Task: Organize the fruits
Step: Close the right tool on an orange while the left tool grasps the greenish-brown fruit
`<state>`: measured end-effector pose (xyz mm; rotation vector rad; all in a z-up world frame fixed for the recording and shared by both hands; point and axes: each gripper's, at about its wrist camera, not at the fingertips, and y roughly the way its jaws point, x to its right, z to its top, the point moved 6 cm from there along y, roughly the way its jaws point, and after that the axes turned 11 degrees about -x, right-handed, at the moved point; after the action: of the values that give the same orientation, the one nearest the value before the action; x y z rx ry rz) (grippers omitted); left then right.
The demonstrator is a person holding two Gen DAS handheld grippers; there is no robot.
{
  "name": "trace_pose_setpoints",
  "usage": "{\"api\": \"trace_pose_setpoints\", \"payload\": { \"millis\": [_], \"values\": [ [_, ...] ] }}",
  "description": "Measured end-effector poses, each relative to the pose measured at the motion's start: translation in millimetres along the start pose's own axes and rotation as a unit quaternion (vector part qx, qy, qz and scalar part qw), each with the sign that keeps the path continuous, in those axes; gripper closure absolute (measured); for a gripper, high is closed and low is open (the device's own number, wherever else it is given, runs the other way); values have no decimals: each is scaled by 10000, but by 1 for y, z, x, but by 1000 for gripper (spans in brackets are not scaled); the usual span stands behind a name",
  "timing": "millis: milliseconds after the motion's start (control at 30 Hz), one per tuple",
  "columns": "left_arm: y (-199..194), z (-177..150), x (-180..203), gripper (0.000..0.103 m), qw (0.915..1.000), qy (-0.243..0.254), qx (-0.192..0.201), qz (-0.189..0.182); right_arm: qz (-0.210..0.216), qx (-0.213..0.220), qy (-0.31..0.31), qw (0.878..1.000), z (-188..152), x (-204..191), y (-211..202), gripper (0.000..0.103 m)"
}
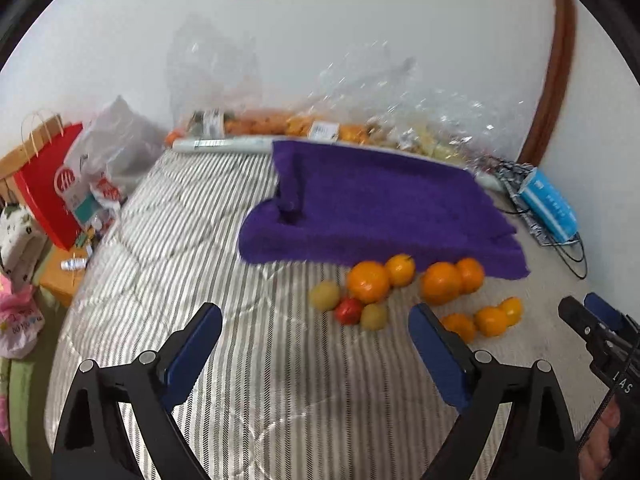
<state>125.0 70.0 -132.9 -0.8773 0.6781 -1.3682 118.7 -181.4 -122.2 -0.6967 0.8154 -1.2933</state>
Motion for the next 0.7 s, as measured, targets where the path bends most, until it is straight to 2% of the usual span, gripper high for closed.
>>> {"api": "trace_pose_setpoints", "payload": {
  "millis": [67, 133, 300, 400, 533, 700],
  "values": [
    [11, -1, -4, 10, 9999, -23, -106, -46, -42, -156, -5, 9999, -4, 4, 14, 36],
    [18, -1, -6, 13, 9999, -21, -144, 32, -17, -331, 7, 9995, -9, 8, 30, 46],
    [32, 2, -8, 14, 9998, 42, -162, 68, -78, -550, -47, 9984, -13, 17, 61, 56],
    [41, 2, -9, 14, 9997, 71, -218, 18, 60, -693, 70, 9976, -14, 23, 78, 63],
    [52, 2, -5, 14, 9995, 119, -285, -87, 144, -836, 43, 9964, -15, 24, 93, 65],
    [63, 1, 2, 22, 9983, 251, -444, -276, 139, -909, -87, 9957, -12, 20, 105, 65]
  ]
}}
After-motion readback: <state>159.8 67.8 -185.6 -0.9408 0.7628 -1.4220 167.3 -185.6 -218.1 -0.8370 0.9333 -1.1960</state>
